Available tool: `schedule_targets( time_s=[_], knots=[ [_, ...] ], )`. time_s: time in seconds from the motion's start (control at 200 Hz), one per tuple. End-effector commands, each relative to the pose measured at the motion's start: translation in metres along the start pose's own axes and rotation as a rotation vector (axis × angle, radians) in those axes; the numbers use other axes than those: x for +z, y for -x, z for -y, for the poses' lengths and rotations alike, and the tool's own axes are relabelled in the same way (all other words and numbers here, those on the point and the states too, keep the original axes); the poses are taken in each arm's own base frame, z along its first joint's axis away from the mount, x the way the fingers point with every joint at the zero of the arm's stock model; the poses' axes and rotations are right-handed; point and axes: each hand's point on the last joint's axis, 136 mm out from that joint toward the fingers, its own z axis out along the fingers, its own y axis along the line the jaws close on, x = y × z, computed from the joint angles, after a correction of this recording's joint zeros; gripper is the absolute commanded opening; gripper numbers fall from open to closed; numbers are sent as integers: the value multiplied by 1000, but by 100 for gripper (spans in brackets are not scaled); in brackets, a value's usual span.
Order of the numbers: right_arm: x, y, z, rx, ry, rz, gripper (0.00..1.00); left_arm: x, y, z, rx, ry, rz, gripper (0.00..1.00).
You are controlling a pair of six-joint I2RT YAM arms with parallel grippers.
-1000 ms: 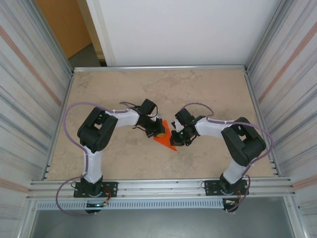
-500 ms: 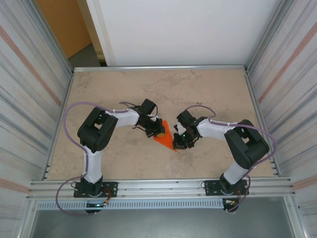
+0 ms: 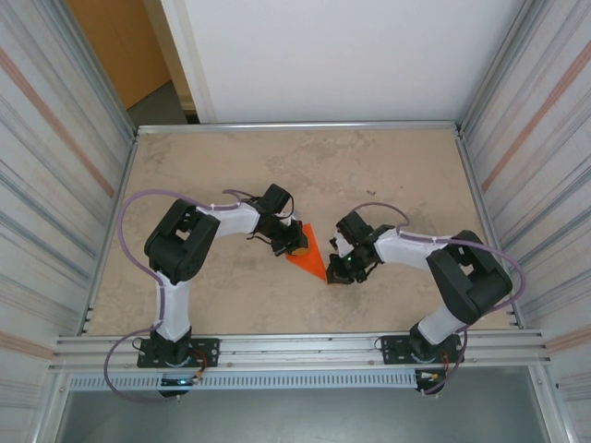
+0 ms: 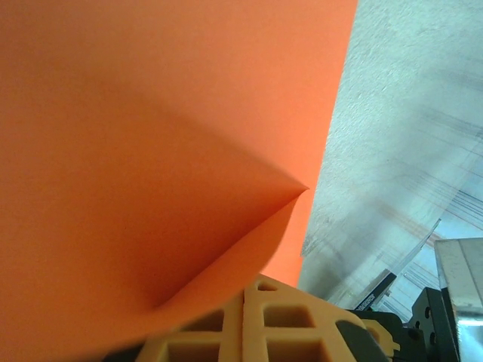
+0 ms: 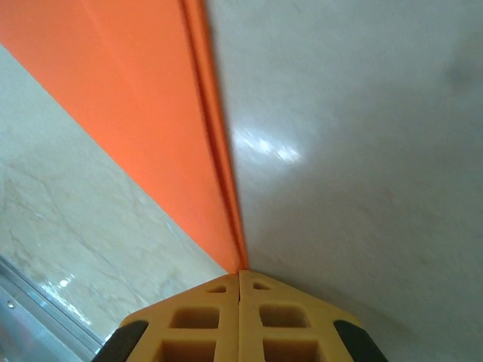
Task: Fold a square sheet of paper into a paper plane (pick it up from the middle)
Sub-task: Fourth fold the wing at the center of the table.
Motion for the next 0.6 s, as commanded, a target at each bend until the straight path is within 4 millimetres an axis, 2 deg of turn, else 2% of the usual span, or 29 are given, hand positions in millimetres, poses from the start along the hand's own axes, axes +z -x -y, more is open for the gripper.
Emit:
schedule_targets(
  time_s=[0.0, 0.14, 0.241, 0.396, 0.591],
  knots=[
    [-9, -18, 13, 75, -31, -35, 6, 16, -17, -79, -156, 242, -46, 5],
    [-36, 16, -21, -8, 36, 119, 10, 17, -17, -76, -152, 229, -49, 5],
    [-44, 36, -37, -13, 69, 166, 12, 17, -17, -75, -150, 224, -48, 5],
    [-26, 54, -39, -17, 39, 138, 8, 18, -16, -71, -142, 208, -51, 5],
    [-5, 61, -43, -61, 19, 92, 4, 18, -16, -70, -141, 205, -53, 5]
  ],
)
